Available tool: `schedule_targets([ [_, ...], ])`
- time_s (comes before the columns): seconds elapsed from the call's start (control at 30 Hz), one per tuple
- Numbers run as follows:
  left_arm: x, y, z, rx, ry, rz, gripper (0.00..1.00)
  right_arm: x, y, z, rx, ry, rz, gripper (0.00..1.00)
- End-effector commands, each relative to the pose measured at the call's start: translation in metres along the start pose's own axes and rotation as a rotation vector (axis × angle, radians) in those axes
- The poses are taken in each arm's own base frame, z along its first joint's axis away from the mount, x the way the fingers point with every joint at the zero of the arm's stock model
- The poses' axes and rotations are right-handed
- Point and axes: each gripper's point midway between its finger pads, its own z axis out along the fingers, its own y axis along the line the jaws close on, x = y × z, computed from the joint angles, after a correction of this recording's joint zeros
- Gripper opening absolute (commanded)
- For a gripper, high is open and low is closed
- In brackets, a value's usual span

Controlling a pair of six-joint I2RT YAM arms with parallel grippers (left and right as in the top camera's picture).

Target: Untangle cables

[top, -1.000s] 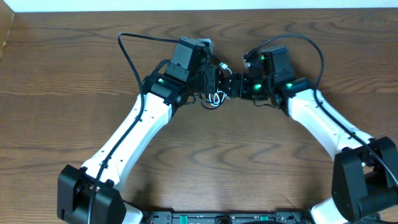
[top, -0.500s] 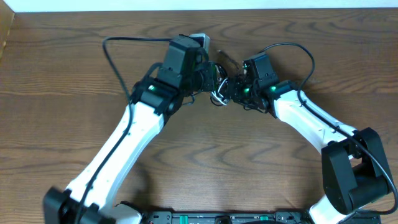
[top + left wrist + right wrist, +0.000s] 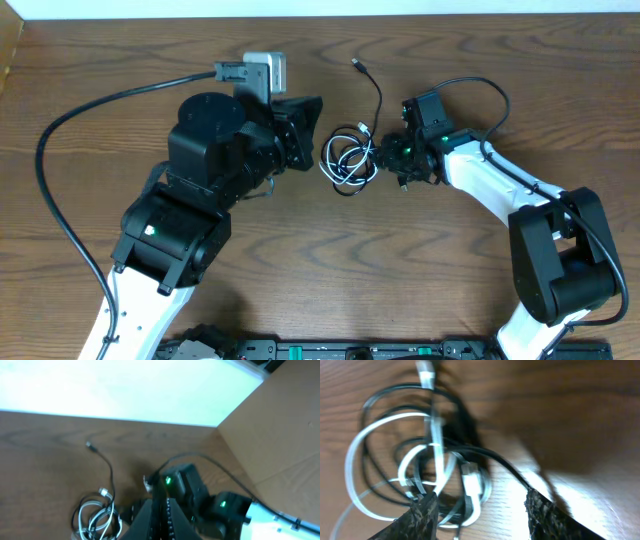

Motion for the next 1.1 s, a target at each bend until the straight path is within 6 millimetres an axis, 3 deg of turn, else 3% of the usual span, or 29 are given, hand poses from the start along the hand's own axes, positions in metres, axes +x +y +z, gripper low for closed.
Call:
schedule_targets([
  [0.0,0.015,0.014,0.013,-0.054,0.074,0.003,0.08,-0.002,0.02,-0.006,-0.132,0.03,-0.118,0.53],
  [0.1,0.034,0.031,0.033,-0.109,0.157,0.007,0.07,-0.005,0.026,-0.009,-0.174,0.034,-0.104,0.53],
  [0.27,0.075,0.061,0.073,-0.187,0.323,-0.019,0.07,-0.021,0.014,-0.011,-0.142,-0.015,-0.038,0.51],
  [0.4,0.129,0.097,0.109,-0.275,0.513,-0.053,0.08,-0.036,-0.003,-0.018,-0.149,-0.03,0.04,0.53],
  [0.5,0.16,0.118,0.129,-0.358,0.589,-0.175,0.33,-0.039,-0.009,-0.022,-0.162,-0.021,0.063,0.55],
  [0.57,0.186,0.136,0.143,-0.429,0.644,-0.261,0.42,-0.037,-0.014,-0.022,-0.147,-0.012,0.071,0.57],
  [0.73,0.229,0.161,0.158,-0.501,0.75,-0.3,0.39,-0.036,-0.014,-0.021,-0.142,-0.01,0.057,0.61],
  [0.87,0.247,0.171,0.16,-0.532,0.799,-0.308,0.3,-0.036,-0.014,-0.021,-0.141,-0.01,0.057,0.62],
  [1.07,0.258,0.187,0.154,-0.611,0.829,-0.288,0.3,-0.035,-0.015,-0.021,-0.139,-0.009,0.035,0.64],
])
